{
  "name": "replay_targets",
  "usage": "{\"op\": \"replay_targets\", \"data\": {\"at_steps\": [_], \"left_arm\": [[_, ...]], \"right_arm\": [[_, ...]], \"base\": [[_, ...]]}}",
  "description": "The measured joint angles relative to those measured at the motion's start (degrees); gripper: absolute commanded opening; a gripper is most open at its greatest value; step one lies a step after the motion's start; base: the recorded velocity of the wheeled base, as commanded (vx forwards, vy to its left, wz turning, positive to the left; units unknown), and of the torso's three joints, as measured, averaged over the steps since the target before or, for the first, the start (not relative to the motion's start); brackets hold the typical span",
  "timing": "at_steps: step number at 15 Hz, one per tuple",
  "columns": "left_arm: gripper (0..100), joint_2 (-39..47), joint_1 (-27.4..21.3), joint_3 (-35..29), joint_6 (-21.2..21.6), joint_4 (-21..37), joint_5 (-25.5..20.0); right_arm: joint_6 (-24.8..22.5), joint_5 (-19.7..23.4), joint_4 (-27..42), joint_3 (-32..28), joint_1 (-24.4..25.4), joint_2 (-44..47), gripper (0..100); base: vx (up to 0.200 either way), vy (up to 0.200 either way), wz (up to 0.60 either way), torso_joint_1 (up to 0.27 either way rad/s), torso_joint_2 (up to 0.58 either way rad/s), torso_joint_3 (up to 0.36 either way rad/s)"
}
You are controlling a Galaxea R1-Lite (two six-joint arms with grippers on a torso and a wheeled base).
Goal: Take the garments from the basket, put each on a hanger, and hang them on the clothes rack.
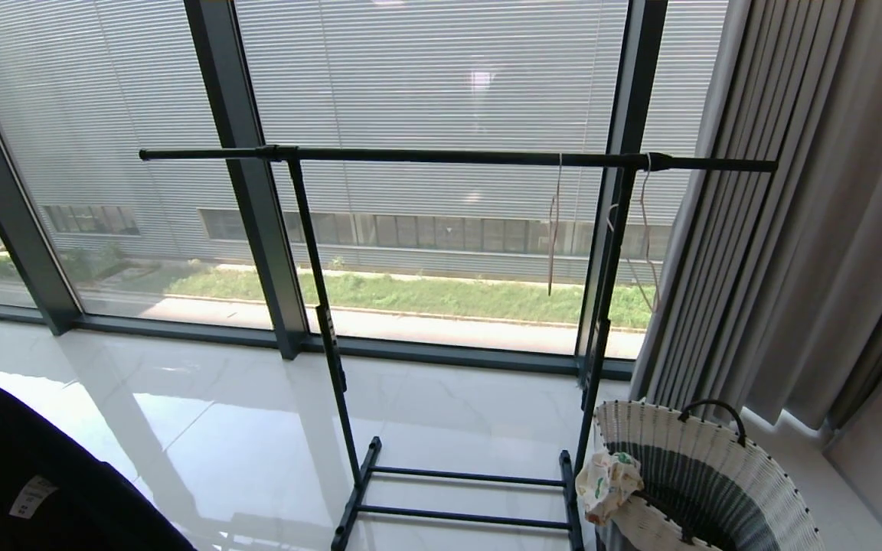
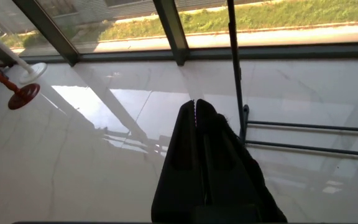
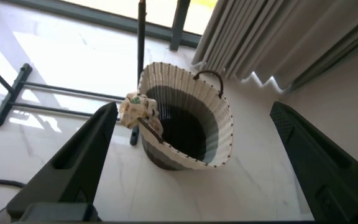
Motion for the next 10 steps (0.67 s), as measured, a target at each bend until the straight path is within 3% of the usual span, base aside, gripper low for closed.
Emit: {"op": "replay_targets", "data": {"at_steps": [5, 10], "left_arm": [[0, 0.0, -0.1, 0.0, 1.5, 0.0, -0.1], [0, 0.0, -0.1, 0.0, 1.5, 0.0, -0.1]], "right_arm": [[2.9, 7.5, -9.5, 2.5, -1.2, 2.7, 100], [2.9, 8.4, -15.0, 2.5, -2.0, 6.8, 100]], "base": [[0.200, 0.000, 0.00, 0.017, -0.04, -0.019], [0.200, 0.000, 0.00, 0.010, 0.01, 0.001]]}}
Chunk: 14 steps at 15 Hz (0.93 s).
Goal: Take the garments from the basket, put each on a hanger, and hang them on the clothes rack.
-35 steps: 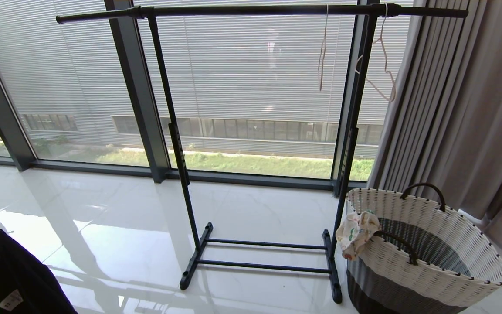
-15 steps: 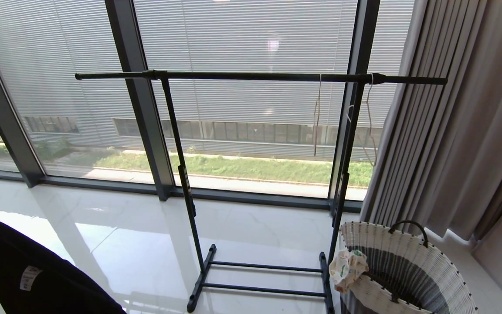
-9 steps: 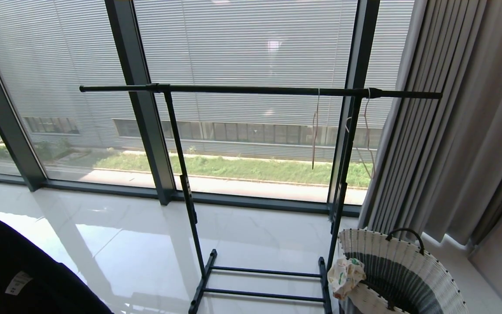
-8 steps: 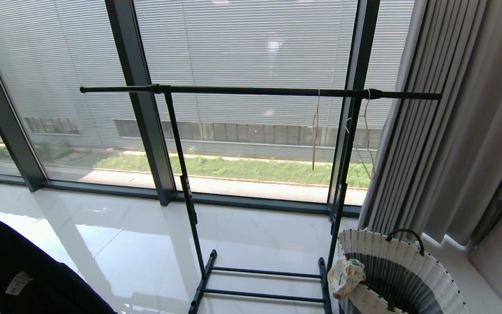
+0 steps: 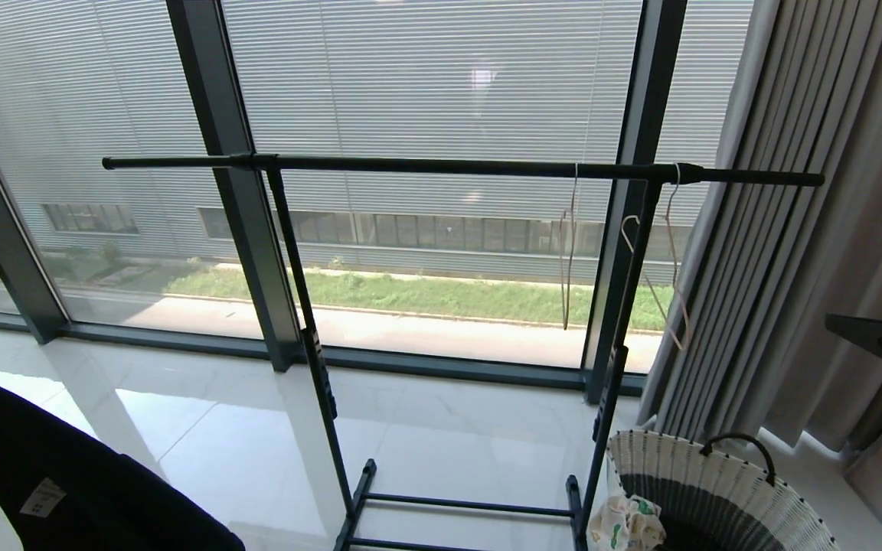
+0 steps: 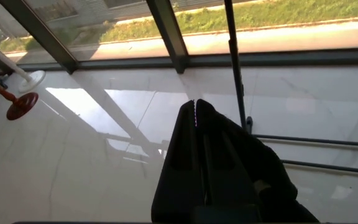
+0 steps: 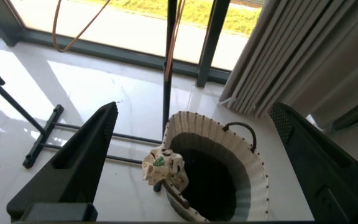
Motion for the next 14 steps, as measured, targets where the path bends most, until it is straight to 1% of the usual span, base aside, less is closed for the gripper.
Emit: {"op": "replay_targets", "data": {"at_steps": [3, 5, 9, 10, 11, 12, 14], "left_arm": [[0, 0.0, 0.0, 0.0, 0.0, 0.0, 0.0], [0, 0.0, 0.0, 0.2, 0.0, 0.0, 0.0], [0, -0.1, 0.0, 0.0, 0.0, -0.1, -2.5], [0, -0.3, 0.0, 0.0, 0.0, -0.1, -3.6], [0, -0.4, 0.0, 0.0, 0.3, 0.0, -6.0], [0, -0.5, 0.0, -0.2, 0.8, -0.1, -7.0], [0, -0.6, 0.1, -0.2, 1.3, 0.0, -7.3]], "right_arm": [[0.0, 0.0, 0.0, 0.0, 0.0, 1.0, 100], [0.0, 0.0, 0.1, 0.1, 0.0, 1.2, 100], [0.0, 0.1, 0.1, 0.2, 0.0, 1.5, 100], [0.0, 0.1, 0.0, 0.1, 0.0, 1.8, 100], [0.0, 0.1, -0.8, 0.1, 0.0, 2.1, 100], [-0.1, 0.3, -1.1, 0.0, 0.0, 2.4, 100], [0.0, 0.2, -1.4, 0.0, 0.1, 3.1, 100]], "base": [[0.200, 0.000, 0.00, 0.004, 0.00, 0.001], [0.000, 0.000, 0.00, 0.000, 0.00, 0.000], [0.000, 0.000, 0.00, 0.000, 0.00, 0.000], [0.200, 0.000, 0.00, 0.002, 0.00, 0.002], [0.200, 0.000, 0.00, -0.012, 0.00, 0.002], [0.200, 0.000, 0.00, -0.012, -0.01, 0.002], [0.200, 0.000, 0.00, 0.014, 0.00, 0.005]]}}
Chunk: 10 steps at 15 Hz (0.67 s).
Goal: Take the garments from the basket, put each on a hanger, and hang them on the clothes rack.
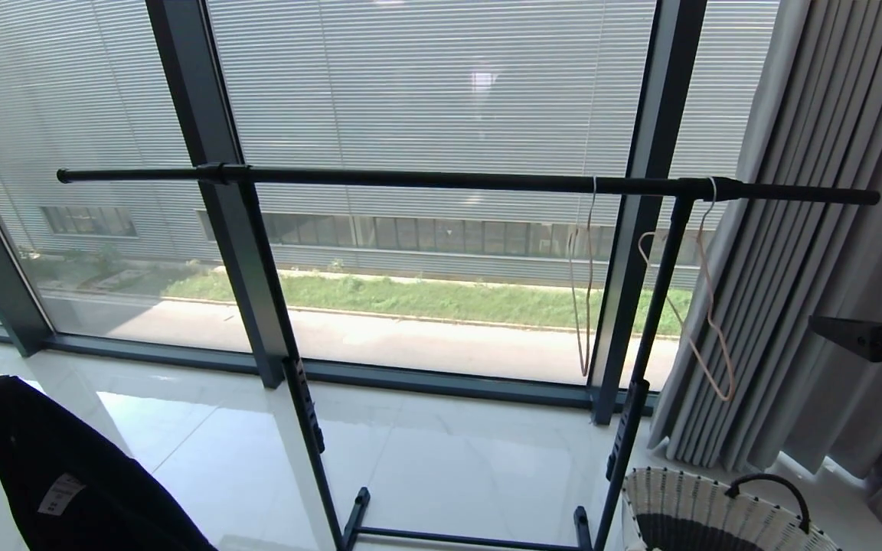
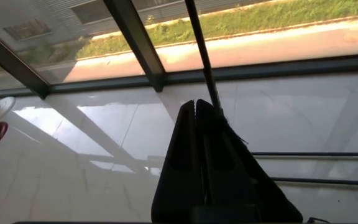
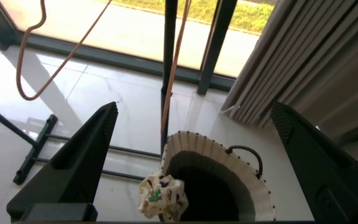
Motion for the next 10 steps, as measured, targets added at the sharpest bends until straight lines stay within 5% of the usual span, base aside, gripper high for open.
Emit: {"op": "replay_targets", "data": {"at_steps": [6, 10], "left_arm": [[0, 0.0, 0.0, -0.1, 0.0, 0.0, -0.1], [0, 0.0, 0.0, 0.0, 0.0, -0.1, 0.0]], "right_arm": [[0.0, -0.4, -0.5, 0.1, 0.1, 2.3, 100], [0.1, -2.1, -0.6, 0.7, 0.0, 5.4, 100]], "base": [[0.200, 0.000, 0.00, 0.005, 0.00, 0.004], [0.000, 0.000, 0.00, 0.000, 0.00, 0.000]]}}
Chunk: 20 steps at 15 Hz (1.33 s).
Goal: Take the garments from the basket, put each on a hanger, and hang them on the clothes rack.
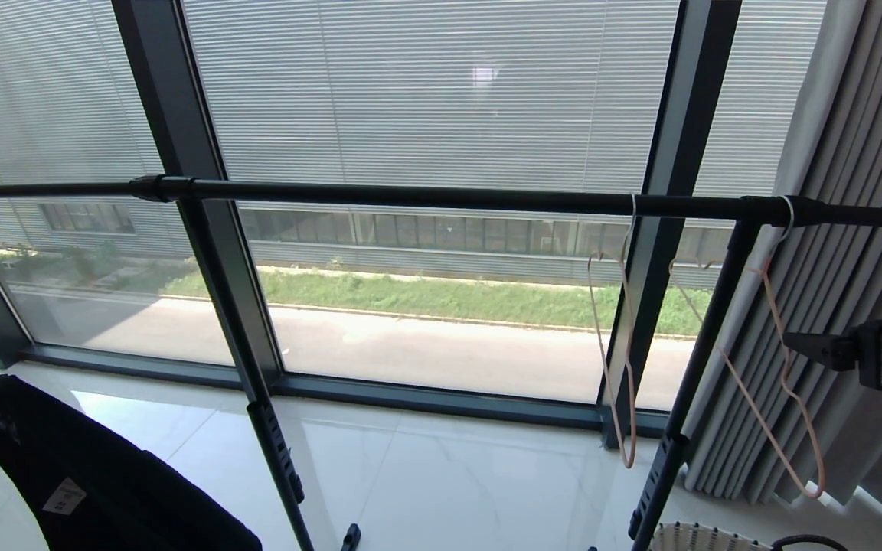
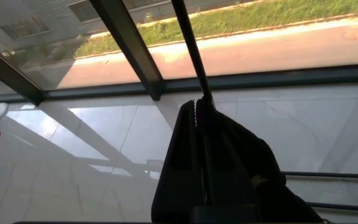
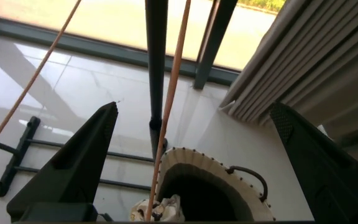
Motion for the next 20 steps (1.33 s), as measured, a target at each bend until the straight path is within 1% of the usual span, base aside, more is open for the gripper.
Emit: {"op": "replay_targets", "data": {"at_steps": [2, 4, 5, 6, 8, 10, 14, 17, 19, 20], "left_arm": [[0, 0.0, 0.0, -0.1, 0.1, 0.0, 0.0], [0, -0.1, 0.0, -0.2, 3.6, 0.0, 0.0], [0, -0.1, 0.1, -0.2, 5.2, 0.0, 0.0], [0, -0.1, 0.2, -0.1, 5.6, -0.4, 0.0], [0, 0.0, 0.2, 0.0, 5.5, -1.7, 0.0], [0, 0.4, 0.2, 0.1, 5.3, -3.7, -0.1], [0, 2.1, 0.2, 0.3, 2.9, -6.1, -0.2], [0, 3.0, 0.2, 0.3, 2.9, -6.3, -0.1], [0, 3.3, 0.2, 0.4, 2.8, -6.3, -0.2], [0, 3.4, 0.2, 0.4, 2.8, -6.3, -0.2]], "right_arm": [[0.1, -0.6, 0.0, 0.9, 0.0, 2.3, 100], [1.3, -0.7, -1.1, 1.3, 0.0, 5.2, 100], [2.3, -0.7, -3.0, 1.4, 0.0, 7.0, 100], [2.9, -0.8, -6.4, 1.5, 0.0, 9.1, 100], [3.4, -1.8, -10.4, 1.5, 0.0, 12.9, 100], [3.7, -2.6, -11.1, 1.5, 0.0, 15.5, 100], [3.7, -2.7, -12.4, 1.5, 0.1, 18.5, 100], [3.7, -2.9, -14.3, 1.5, 0.1, 20.2, 100], [3.7, -3.0, -14.3, 1.5, 0.1, 21.1, 100], [3.7, -3.0, -14.3, 1.5, 0.1, 21.3, 0]], "base": [[0.000, 0.000, 0.00, 0.000, 0.00, 0.000], [0.000, 0.000, 0.00, 0.000, 0.00, 0.000], [0.000, 0.000, 0.00, 0.000, 0.00, 0.000], [0.000, 0.000, 0.00, 0.000, 0.00, 0.000], [0.000, 0.000, 0.00, 0.000, 0.00, 0.000], [0.000, 0.000, 0.00, 0.000, 0.00, 0.000], [0.000, 0.000, 0.00, 0.000, 0.00, 0.000], [0.000, 0.000, 0.00, 0.000, 0.00, 0.000], [0.000, 0.000, 0.00, 0.000, 0.00, 0.000], [0.000, 0.000, 0.00, 0.000, 0.00, 0.000]]}}
